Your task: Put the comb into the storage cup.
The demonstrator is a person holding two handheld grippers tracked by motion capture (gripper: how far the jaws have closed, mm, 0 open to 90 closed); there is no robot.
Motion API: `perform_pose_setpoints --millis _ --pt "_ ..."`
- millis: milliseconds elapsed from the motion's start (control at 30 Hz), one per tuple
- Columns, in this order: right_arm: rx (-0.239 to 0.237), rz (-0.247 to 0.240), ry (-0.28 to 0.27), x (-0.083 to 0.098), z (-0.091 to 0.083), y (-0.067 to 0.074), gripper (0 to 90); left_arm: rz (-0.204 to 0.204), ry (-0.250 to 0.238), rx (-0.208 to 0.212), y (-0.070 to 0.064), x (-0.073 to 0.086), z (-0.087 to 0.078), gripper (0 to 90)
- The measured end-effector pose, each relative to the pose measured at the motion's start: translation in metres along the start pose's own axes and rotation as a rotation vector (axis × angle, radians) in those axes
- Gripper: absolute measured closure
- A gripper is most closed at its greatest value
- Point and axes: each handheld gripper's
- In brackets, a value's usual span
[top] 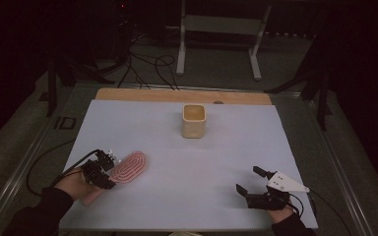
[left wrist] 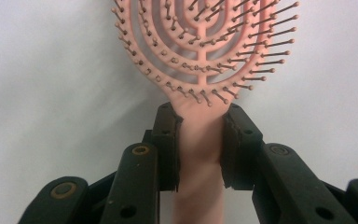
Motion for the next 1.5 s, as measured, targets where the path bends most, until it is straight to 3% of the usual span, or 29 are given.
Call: perform_pose_setpoints --millis 733,1167,1433,1500 --pt "-0.002 0.001 0.0 0.0 0.0 0.0 9.5 0.083 -0.186 0.006 -0.034 -0.044 -0.02 71.0" --pt "-0.004 0.003 0.003 0.0 0.0 0.0 9.5 0.085 -0.308 0.025 -0.047 -0.054 -0.025 71.0" --pt "-0.005 0.003 0.0 0.0 0.0 0.0 9.5 0.092 -0.366 0.01 -0.055 -0.062 -0.025 70.9" --pt "-0.005 0.004 0.001 0.0 0.001 0.0 9.5 0.098 -0.404 0.013 -0.057 -0.064 -0.026 70.9"
Point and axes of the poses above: each handheld gripper's, and its own axes: z roughly forward along the jaws, x roughly out of its underside, y roughly to its left, and after that the axes turned 15 degrees about y, right-handed
